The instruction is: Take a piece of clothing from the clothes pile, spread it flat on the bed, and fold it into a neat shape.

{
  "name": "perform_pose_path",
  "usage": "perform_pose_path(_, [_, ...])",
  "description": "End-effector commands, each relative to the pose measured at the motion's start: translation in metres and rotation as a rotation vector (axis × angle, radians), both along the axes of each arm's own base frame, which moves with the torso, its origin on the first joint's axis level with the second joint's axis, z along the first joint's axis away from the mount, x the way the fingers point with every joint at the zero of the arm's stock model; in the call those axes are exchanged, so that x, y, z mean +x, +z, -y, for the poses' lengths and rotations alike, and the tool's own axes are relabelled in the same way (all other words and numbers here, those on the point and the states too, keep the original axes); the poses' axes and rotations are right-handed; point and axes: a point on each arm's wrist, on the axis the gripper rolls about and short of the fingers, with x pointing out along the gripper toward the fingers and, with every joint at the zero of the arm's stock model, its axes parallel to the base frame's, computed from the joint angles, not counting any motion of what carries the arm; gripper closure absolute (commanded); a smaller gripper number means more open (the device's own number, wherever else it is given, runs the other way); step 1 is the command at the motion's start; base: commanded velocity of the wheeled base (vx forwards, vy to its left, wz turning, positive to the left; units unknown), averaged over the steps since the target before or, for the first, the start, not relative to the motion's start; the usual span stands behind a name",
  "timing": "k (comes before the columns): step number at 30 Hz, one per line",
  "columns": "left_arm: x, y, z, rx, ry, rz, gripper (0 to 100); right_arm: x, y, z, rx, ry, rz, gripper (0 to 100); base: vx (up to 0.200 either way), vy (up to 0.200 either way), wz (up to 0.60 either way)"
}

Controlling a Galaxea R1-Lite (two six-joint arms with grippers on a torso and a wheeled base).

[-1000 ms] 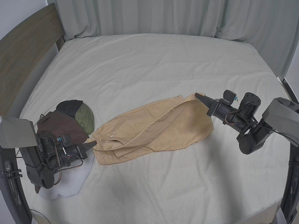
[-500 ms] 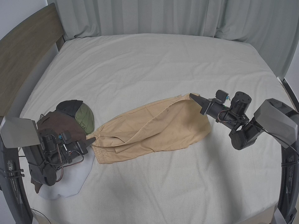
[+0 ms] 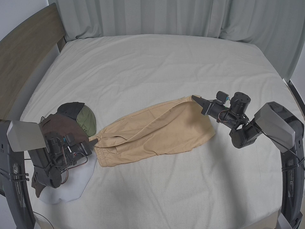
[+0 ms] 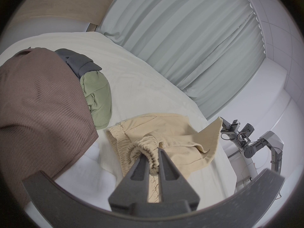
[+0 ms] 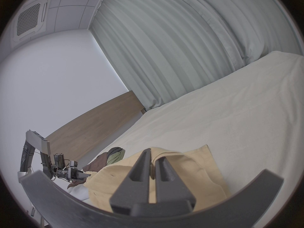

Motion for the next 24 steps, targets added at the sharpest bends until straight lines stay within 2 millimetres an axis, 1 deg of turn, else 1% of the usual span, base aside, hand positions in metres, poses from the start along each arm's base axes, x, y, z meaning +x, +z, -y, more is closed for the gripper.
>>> perform_pose_path(1, [0.003, -0.005, 0.0, -0.001, 0.001, -0.006, 100, 0.007, -0.012, 0.0, -0.004, -0.002, -0.009, 100, 0.0, 0.0, 0.0])
perform_pose_path(6, [0.004, -0.005, -0.001, -0.002, 0.006, -0.002, 100, 0.007, -0.011, -0.001, -0.002, -0.002, -0.005, 100, 0.0, 0.0, 0.0])
perform_pose_path(7, [0.004, -0.005, -0.001, -0.003, 0.004, -0.005, 100, 0.008, -0.01, -0.001, -0.002, -0.002, 0.001, 0, 0.0, 0.0, 0.0])
perform_pose_path(8, [0.004, -0.005, -0.001, -0.003, 0.004, -0.005, 0, 0.008, -0.01, -0.001, -0.001, -0.002, 0.0, 0, 0.0, 0.0, 0.0])
perform_pose_path(10, [0.001, -0.008, 0.0, 0.004, -0.007, -0.016, 0, 0.008, -0.01, -0.002, -0.001, -0.002, 0.0, 0, 0.0, 0.0, 0.0])
perform_pose_path(13, [0.005, -0.006, -0.001, -0.01, -0.002, -0.007, 0, 0.009, -0.011, -0.002, -0.003, -0.005, 0.002, 0, 0.0, 0.0, 0.0])
perform_pose_path(14, [0.009, -0.003, -0.002, -0.029, 0.014, 0.002, 0, 0.008, -0.013, -0.004, -0.003, -0.016, -0.006, 0, 0.0, 0.0, 0.0])
perform_pose_path(19, [0.014, 0.008, -0.011, -0.068, 0.075, 0.022, 0, -0.002, -0.017, -0.006, -0.016, -0.01, -0.045, 0, 0.0, 0.0, 0.0])
perform_pose_path(24, [0.015, 0.009, -0.012, -0.071, 0.091, 0.027, 0, -0.007, -0.023, -0.007, -0.061, -0.013, -0.038, 0, 0.0, 0.0, 0.0])
